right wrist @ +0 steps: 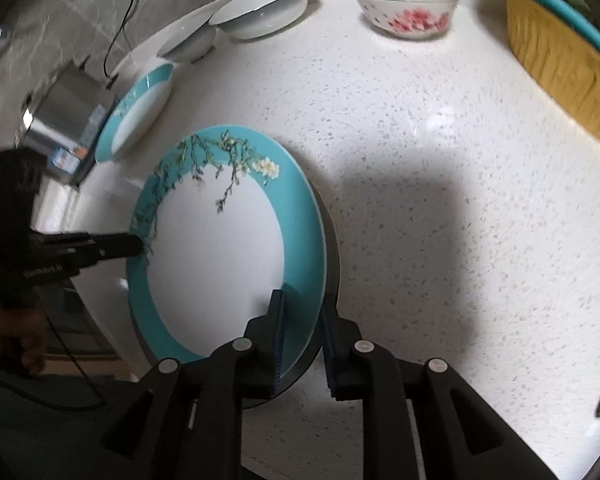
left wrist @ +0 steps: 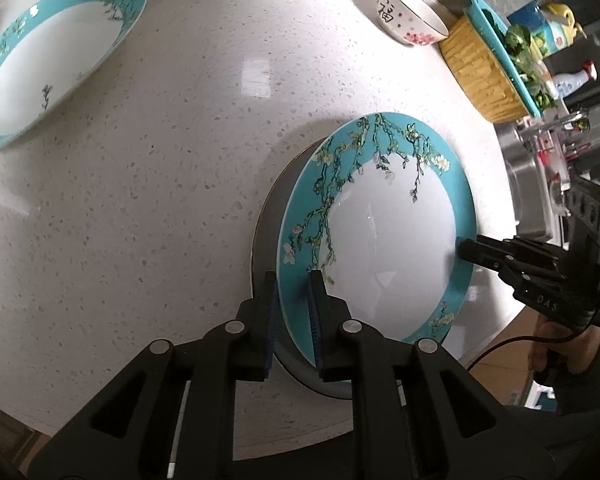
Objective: Organize plates and bowls
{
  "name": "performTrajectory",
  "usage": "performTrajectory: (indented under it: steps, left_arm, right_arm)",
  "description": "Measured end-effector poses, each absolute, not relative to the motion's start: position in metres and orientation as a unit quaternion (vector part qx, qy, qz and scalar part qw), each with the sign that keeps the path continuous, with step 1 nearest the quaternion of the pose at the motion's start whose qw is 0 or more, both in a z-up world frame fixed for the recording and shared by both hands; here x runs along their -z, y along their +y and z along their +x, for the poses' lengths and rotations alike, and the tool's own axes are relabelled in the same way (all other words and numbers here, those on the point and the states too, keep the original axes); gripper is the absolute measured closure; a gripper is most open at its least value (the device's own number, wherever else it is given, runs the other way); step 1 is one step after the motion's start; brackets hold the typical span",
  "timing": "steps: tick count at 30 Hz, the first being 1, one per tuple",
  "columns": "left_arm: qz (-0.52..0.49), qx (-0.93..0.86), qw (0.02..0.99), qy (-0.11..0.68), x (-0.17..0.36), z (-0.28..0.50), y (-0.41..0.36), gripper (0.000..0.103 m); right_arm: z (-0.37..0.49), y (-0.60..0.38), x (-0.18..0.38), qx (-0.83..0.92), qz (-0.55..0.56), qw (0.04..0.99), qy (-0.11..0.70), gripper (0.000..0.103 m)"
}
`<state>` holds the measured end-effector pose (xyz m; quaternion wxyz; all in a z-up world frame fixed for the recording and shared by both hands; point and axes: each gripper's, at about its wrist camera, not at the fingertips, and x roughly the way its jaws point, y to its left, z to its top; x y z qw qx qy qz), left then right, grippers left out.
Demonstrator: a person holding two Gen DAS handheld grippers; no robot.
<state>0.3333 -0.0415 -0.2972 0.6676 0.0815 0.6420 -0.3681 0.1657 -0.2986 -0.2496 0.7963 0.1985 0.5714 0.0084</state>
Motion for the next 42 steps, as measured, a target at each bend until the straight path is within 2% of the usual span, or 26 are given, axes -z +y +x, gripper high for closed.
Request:
performTrajectory:
  steps: [5, 9, 20, 22, 24, 25, 26, 29, 31, 34, 38, 42]
  left_arm:
    - [0.132, 0.366, 0.674, 0.628, 0.293, 0.325, -0.055, 0.085]
    - [0.167, 0.364, 0.678, 0.616, 0.291, 0.318, -0.075, 0.084]
    - [0.180, 0.369, 0.679, 0.608, 0.292, 0.315, -0.080, 0.083]
    - [0.185, 0.368, 0.683, 0.603, 0.291, 0.314, -0.082, 0.080]
    - [0.182, 0.367, 0.685, 0.602, 0.290, 0.316, -0.081, 0.073]
    - [0.186, 0.360, 0.686, 0.604, 0.292, 0.316, -0.081, 0.044]
    - [0.182, 0.360, 0.686, 0.606, 0.294, 0.318, -0.079, 0.024]
    - [0.159, 0.360, 0.692, 0.606, 0.291, 0.324, -0.069, 0.024]
    - [0.128, 0.359, 0.697, 0.607, 0.285, 0.333, -0.058, 0.024]
    - [0.064, 0.341, 0.712, 0.610, 0.275, 0.361, -0.030, 0.024]
    - [-0.008, 0.281, 0.748, 0.601, 0.269, 0.414, 0.021, 0.019]
    - [-0.073, 0.217, 0.775, 0.589, 0.270, 0.466, 0.068, 0.019]
  right_arm:
    - [0.169, -0.287, 0.248, 0.022, 0.144, 0.795, 0.589, 0.081]
    - [0.171, -0.279, 0.250, 0.040, 0.106, 0.792, 0.600, 0.083]
    - [0.173, -0.287, 0.250, 0.044, 0.132, 0.791, 0.596, 0.081]
    - [0.173, -0.290, 0.250, 0.042, 0.136, 0.789, 0.597, 0.071]
    - [0.174, -0.292, 0.249, 0.041, 0.140, 0.792, 0.593, 0.068]
    - [0.175, -0.293, 0.248, 0.042, 0.141, 0.792, 0.593, 0.066]
    - [0.174, -0.296, 0.247, 0.046, 0.143, 0.792, 0.592, 0.065]
    - [0.177, -0.305, 0.236, 0.060, 0.148, 0.800, 0.579, 0.055]
    - [0.184, -0.315, 0.224, 0.072, 0.153, 0.809, 0.563, 0.037]
    - [0.202, -0.328, 0.200, 0.051, 0.204, 0.831, 0.516, 0.020]
    - [0.248, -0.324, 0.176, -0.053, 0.308, 0.838, 0.447, 0.016]
    - [0.315, -0.292, 0.169, -0.123, 0.313, 0.837, 0.431, 0.016]
